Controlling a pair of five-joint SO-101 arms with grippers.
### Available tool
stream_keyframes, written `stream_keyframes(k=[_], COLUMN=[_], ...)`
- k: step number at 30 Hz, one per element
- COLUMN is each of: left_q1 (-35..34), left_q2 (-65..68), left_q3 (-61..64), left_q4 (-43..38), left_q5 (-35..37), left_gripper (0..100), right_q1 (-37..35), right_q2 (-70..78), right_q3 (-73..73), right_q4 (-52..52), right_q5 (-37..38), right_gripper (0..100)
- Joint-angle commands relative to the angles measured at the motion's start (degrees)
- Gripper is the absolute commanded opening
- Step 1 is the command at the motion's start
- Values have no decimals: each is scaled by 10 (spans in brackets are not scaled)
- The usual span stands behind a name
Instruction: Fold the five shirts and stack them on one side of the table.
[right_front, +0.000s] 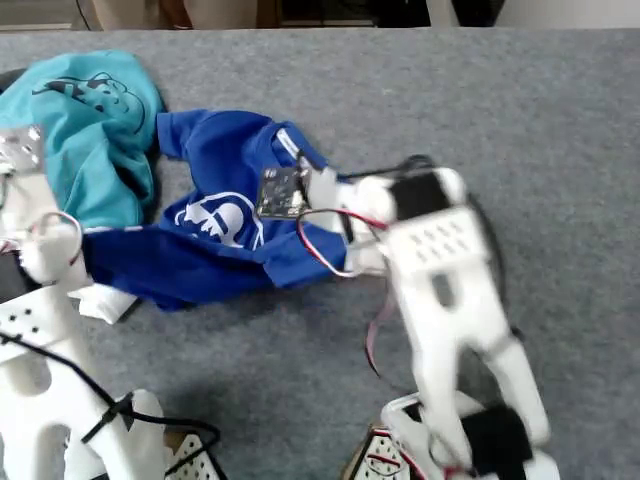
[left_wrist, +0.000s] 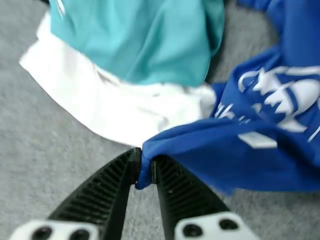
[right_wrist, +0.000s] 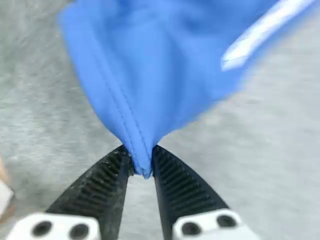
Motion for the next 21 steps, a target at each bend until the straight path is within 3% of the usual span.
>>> stream_keyframes(k=[1,5,11,17,21], left_q1=[24,65,77,79,77], left_q2=[-5,-9,-9,-9,-9], left_q3=[-199,-375,-601,-709,-736], left_q4=[62,121,164,164,166], left_q5=[36,80,123,121,120], left_gripper=[19,19,19,19,19], right_q1=[9,42,209,335,374], right_q2=[-102,-153,-161,-161,-161], right_q3=[-137,-283,-502,-658,-710], right_q4=[37,50,12,-76,-121], right_q5=[1,-59,-155,-176,-176], right_gripper=[2,2,2,2,2])
